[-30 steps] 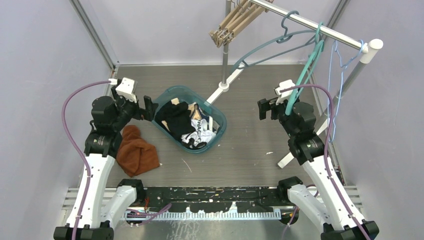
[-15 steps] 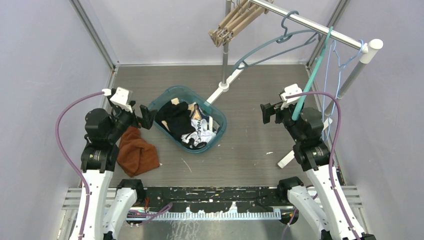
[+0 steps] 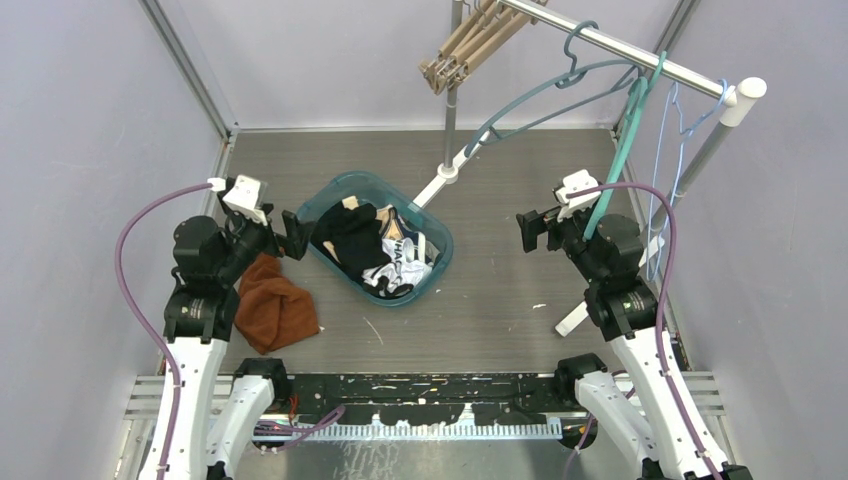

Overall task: Remove the underwear clipped to the hanger
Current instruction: Reset both arms

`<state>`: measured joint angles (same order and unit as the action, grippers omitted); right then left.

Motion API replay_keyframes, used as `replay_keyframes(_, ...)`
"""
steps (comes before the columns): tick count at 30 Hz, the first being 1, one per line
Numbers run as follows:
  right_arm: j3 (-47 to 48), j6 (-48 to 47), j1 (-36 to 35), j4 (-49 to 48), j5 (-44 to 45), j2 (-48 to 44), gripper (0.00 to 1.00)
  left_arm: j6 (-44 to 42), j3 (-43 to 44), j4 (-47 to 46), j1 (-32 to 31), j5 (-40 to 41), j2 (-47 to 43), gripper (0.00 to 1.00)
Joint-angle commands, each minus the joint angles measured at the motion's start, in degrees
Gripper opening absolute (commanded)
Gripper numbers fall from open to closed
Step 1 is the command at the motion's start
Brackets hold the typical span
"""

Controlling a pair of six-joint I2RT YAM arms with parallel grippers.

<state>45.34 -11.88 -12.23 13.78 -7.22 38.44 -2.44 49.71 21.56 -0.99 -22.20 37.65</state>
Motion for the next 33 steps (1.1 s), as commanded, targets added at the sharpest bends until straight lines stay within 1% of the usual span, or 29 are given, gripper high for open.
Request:
replay_keyframes(1,0.22,-0.34,0.23,-1.97,-1.24,-0.05,1.00,-0.58,0.11,-1.45,0.38,-0.39,-0.65,0.98)
replay_keyframes(10,-0.01,-0.75,0.21,-2.22,-0.10,0.21,1.00,-0.75,0.05,-1.34,0.31,-0.17,-0.32,0.98)
replay_keyframes(20,0.00,-0.87,0.23,-2.02,-1.45,0.11,1.00,-0.96,-0.21,-1.25,0.47,-0.77,-0.63,0.98)
replay_keyframes(33,-0.15,-0.85,0.20,-2.32,-0.97,0.04,1.00,-1.34,-0.39,-1.21,0.55,-0.84,-0.74,0.98)
